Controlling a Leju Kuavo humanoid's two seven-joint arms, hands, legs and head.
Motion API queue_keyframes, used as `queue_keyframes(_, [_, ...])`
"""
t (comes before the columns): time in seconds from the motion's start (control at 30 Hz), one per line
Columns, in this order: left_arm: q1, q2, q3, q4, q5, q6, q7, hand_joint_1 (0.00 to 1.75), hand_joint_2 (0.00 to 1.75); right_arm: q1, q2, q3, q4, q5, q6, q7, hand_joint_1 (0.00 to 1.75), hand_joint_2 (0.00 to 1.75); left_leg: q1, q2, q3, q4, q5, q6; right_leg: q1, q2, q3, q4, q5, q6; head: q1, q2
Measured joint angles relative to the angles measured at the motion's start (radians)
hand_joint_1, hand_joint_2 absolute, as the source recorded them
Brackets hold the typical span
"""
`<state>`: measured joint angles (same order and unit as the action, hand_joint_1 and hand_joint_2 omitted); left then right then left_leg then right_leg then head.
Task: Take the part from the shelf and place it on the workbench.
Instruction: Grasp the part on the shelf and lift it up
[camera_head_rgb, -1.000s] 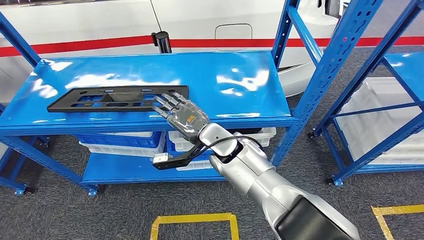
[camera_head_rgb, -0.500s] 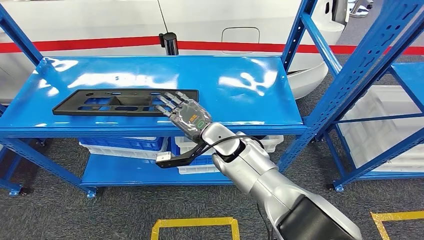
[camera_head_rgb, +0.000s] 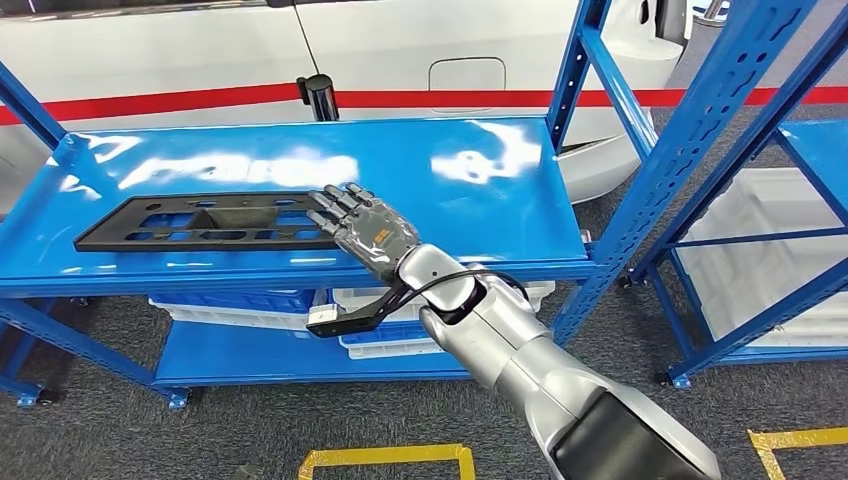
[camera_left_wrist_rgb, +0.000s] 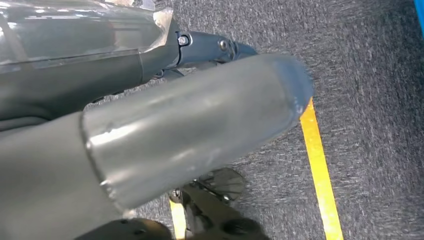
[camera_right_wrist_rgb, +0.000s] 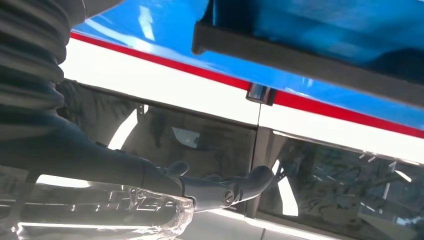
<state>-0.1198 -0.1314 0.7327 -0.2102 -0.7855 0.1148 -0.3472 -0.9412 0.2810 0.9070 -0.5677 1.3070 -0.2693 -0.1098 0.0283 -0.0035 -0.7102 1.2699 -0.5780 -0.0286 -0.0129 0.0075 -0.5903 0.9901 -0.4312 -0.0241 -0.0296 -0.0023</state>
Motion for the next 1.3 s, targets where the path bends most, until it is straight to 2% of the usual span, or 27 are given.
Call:
queue_keyframes(0.03, [0.001,0.0,0.0,0.0,0.0,0.0,0.0,0.0,0.0,0.002,0.001,0.001,0.003,0.001,0.0,0.003,0.0,1.75,0.001,0.0,-0.013,0.003,0.017,-0.001,0.0,0.0,0.006,0.0,-0.004,-0.001,0.0,0.0])
queue_keyframes(0.07, [0.001,0.001,0.0,0.0,0.0,0.0,0.0,0.0,0.0,0.003,0.002,0.001,0.005,0.002,0.0,0.005,0.0,1.75,0.002,0.001,-0.007,-0.031,0.052,-0.001,0.0,0.001,0.012,0.0,-0.009,0.001,0.0,0.0])
queue_keyframes(0.13, [0.0,0.003,0.0,0.0,-0.001,0.0,0.0,0.0,0.0,0.004,0.006,0.002,0.009,0.004,-0.001,0.01,0.0,1.75,0.002,0.003,0.044,-0.161,0.133,0.002,0.002,0.003,0.027,0.001,-0.021,0.008,0.0,0.0])
queue_keyframes(0.17, [-0.001,0.003,0.0,0.0,-0.001,-0.001,0.0,0.0,0.0,0.003,0.008,0.003,0.011,0.005,-0.001,0.013,0.0,1.75,0.001,0.003,0.069,-0.215,0.156,0.006,0.005,0.005,0.033,0.001,-0.027,0.013,0.0,0.0])
queue_keyframes(0.23, [-0.004,0.004,0.0,0.0,-0.002,-0.004,0.0,0.0,0.0,0.002,0.011,0.004,0.013,0.006,-0.001,0.017,0.0,1.75,-0.004,0.002,0.091,-0.263,0.162,0.016,0.01,0.005,0.037,0.0,-0.035,0.024,0.001,0.0])
queue_keyframes(0.33, [-0.005,0.002,0.0,0.0,-0.003,-0.008,0.0,0.0,0.0,0.0,0.015,0.006,0.014,0.008,-0.001,0.019,0.0,1.75,-0.007,0.0,0.101,-0.273,0.158,0.037,0.011,0.003,0.031,0.012,-0.049,0.039,0.001,0.0])
queue_keyframes(0.4, [-0.006,0.002,0.0,0.0,-0.003,-0.009,0.0,0.0,0.0,0.0,0.016,0.009,0.015,0.009,-0.001,0.019,0.0,1.75,-0.005,0.001,0.112,-0.28,0.156,0.052,0.01,0.001,-0.013,0.098,-0.084,0.039,0.002,0.0])
queue_keyframes(0.47, [-0.008,0.003,0.0,0.0,-0.003,-0.009,-0.001,0.0,0.0,0.004,0.014,0.011,0.017,0.01,-0.001,0.019,0.0,1.75,-0.007,0.001,0.117,-0.281,0.15,0.061,0.008,0.001,-0.093,0.238,-0.128,0.034,0.003,0.0])
queue_keyframes(0.5, [-0.008,0.003,0.0,0.0,-0.003,-0.009,-0.001,0.0,0.0,0.007,0.013,0.012,0.019,0.011,-0.001,0.02,0.0,1.75,-0.008,-0.001,0.12,-0.28,0.147,0.062,0.007,0.001,-0.127,0.288,-0.137,0.036,0.003,0.0])
queue_keyframes(0.53, [-0.008,0.003,0.0,0.0,-0.003,-0.009,-0.001,0.0,0.0,0.009,0.013,0.013,0.02,0.011,-0.001,0.021,0.0,1.75,-0.009,-0.002,0.123,-0.28,0.143,0.062,0.007,0.001,-0.145,0.304,-0.132,0.04,0.003,0.0])
queue_keyframes(0.57, [-0.008,0.002,0.0,0.0,-0.003,-0.009,-0.001,0.0,0.0,0.011,0.012,0.014,0.021,0.011,-0.001,0.022,0.0,1.75,-0.009,-0.004,0.128,-0.28,0.139,0.061,0.007,0.001,-0.141,0.278,-0.109,0.047,0.003,0.0])
queue_keyframes(0.63, [-0.008,0.001,0.0,0.0,-0.003,-0.009,-0.001,0.0,0.0,0.012,0.012,0.016,0.022,0.012,-0.001,0.024,0.0,1.75,-0.01,-0.006,0.14,-0.28,0.13,0.054,0.007,-0.001,-0.088,0.139,-0.038,0.057,0.004,0.0])
queue_keyframes(0.67, [-0.009,0.001,0.0,0.0,-0.003,-0.009,-0.004,0.0,0.0,0.011,0.013,0.017,0.022,0.012,-0.001,0.024,0.0,1.75,-0.012,-0.007,0.145,-0.278,0.123,0.049,0.009,-0.002,-0.058,0.071,-0.007,0.056,0.004,0.0])
queue_keyframes(0.7, [-0.009,0.001,0.0,0.0,-0.003,-0.01,-0.008,0.0,0.0,0.011,0.013,0.018,0.023,0.012,0.0,0.024,0.0,1.75,-0.014,-0.008,0.148,-0.278,0.118,0.044,0.01,-0.003,-0.038,0.028,0.01,0.052,0.004,0.0])
queue_keyframes(0.77, [-0.01,0.001,0.0,0.0,-0.003,-0.01,-0.018,0.0,0.0,0.011,0.013,0.019,0.023,0.012,0.0,0.025,0.0,1.75,-0.015,-0.007,0.152,-0.279,0.11,0.034,0.013,-0.003,-0.026,0.006,0.017,0.037,0.003,0.0])
queue_keyframes(0.83, [-0.011,0.001,0.0,-0.001,-0.003,-0.01,-0.024,0.0,0.0,0.011,0.015,0.019,0.022,0.012,0.0,0.025,0.0,1.75,-0.011,-0.005,0.158,-0.277,0.101,0.022,0.008,-0.001,-0.018,0.0,0.015,0.023,0.003,0.0])
queue_keyframes(0.9, [-0.014,0.001,0.0,-0.001,-0.003,-0.01,-0.027,0.0,0.0,0.011,0.018,0.019,0.022,0.013,0.0,0.025,0.0,1.75,-0.008,-0.002,0.135,-0.218,0.068,0.012,0.001,0.0,-0.001,-0.007,0.011,0.01,0.001,0.0])
queue_keyframes(0.93, [-0.014,0.001,0.0,-0.001,-0.003,-0.011,-0.03,0.0,0.0,0.011,0.018,0.019,0.022,0.013,0.0,0.025,0.01,1.75,-0.006,0.0,0.103,-0.156,0.041,0.009,0.0,-0.001,0.006,-0.008,0.007,0.005,0.001,0.0])
queue_keyframes(0.97, [-0.014,0.0,0.0,-0.001,-0.003,-0.013,-0.034,0.0,0.0,0.013,0.019,0.02,0.022,0.012,0.001,0.025,0.27,1.75,-0.006,0.0,0.062,-0.083,0.014,0.006,0.001,-0.001,0.01,-0.008,0.004,0.001,0.0,0.0])
queue_keyframes(1.0, [-0.014,0.0,0.0,-0.001,-0.002,-0.015,-0.038,0.0,0.0,0.016,0.019,0.02,0.022,0.011,0.002,0.025,0.63,1.75,-0.005,0.0,0.023,-0.023,-0.001,0.003,0.002,-0.001,0.013,-0.008,0.001,-0.002,0.0,0.0])
queue_keyframes(1.03, [-0.013,0.0,0.0,-0.001,-0.002,-0.017,-0.043,0.0,0.0,0.02,0.019,0.02,0.023,0.009,0.003,0.024,1.07,1.75,-0.004,0.001,-0.002,0.003,0.003,0.002,0.002,0.0,0.016,-0.008,-0.003,-0.003,0.0,0.0])
queue_keyframes(1.07, [-0.013,0.001,0.0,-0.001,-0.001,-0.018,-0.046,0.0,0.0,0.023,0.019,0.02,0.023,0.007,0.004,0.022,1.5,1.75,-0.003,0.001,-0.008,-0.009,0.027,0.002,0.003,0.002,0.02,-0.008,-0.006,-0.003,0.0,0.0])
queue_keyframes(1.1, [-0.013,0.002,0.0,-0.001,-0.001,-0.018,-0.049,0.0,0.0,0.024,0.019,0.021,0.023,0.005,0.005,0.02,1.67,1.75,-0.002,0.001,0.007,-0.061,0.067,0.003,0.003,0.003,0.025,-0.008,-0.011,-0.001,0.0,0.0])
queue_keyframes(1.13, [-0.013,0.003,0.0,-0.001,-0.001,-0.018,-0.05,0.0,0.0,0.025,0.019,0.021,0.023,0.003,0.007,0.019,1.75,1.75,-0.001,0.002,0.034,-0.131,0.111,0.005,0.003,0.005,0.031,-0.008,-0.015,0.002,0.0,0.0])
queue_keyframes(1.2, [-0.015,0.004,0.0,-0.001,-0.001,-0.018,-0.051,0.0,0.0,0.024,0.019,0.021,0.022,-0.003,0.011,0.017,1.75,1.75,-0.002,0.002,0.086,-0.246,0.159,0.011,0.01,0.007,0.035,-0.004,-0.024,0.011,0.001,0.0])
queue_keyframes(1.23, [-0.016,0.003,0.0,-0.001,-0.001,-0.018,-0.052,0.0,0.0,0.024,0.017,0.021,0.022,-0.005,0.013,0.016,1.75,1.75,-0.003,0.002,0.098,-0.27,0.163,0.013,0.015,0.007,0.035,-0.002,-0.028,0.012,0.001,0.0])
queue_keyframes(1.3, [-0.017,0.0,0.001,-0.001,0.0,-0.017,-0.052,0.0,0.0,0.025,0.014,0.02,0.022,-0.009,0.014,0.013,1.75,1.75,-0.008,-0.002,0.103,-0.276,0.161,0.015,0.02,0.007,0.033,0.001,-0.031,0.011,0.002,0.0])
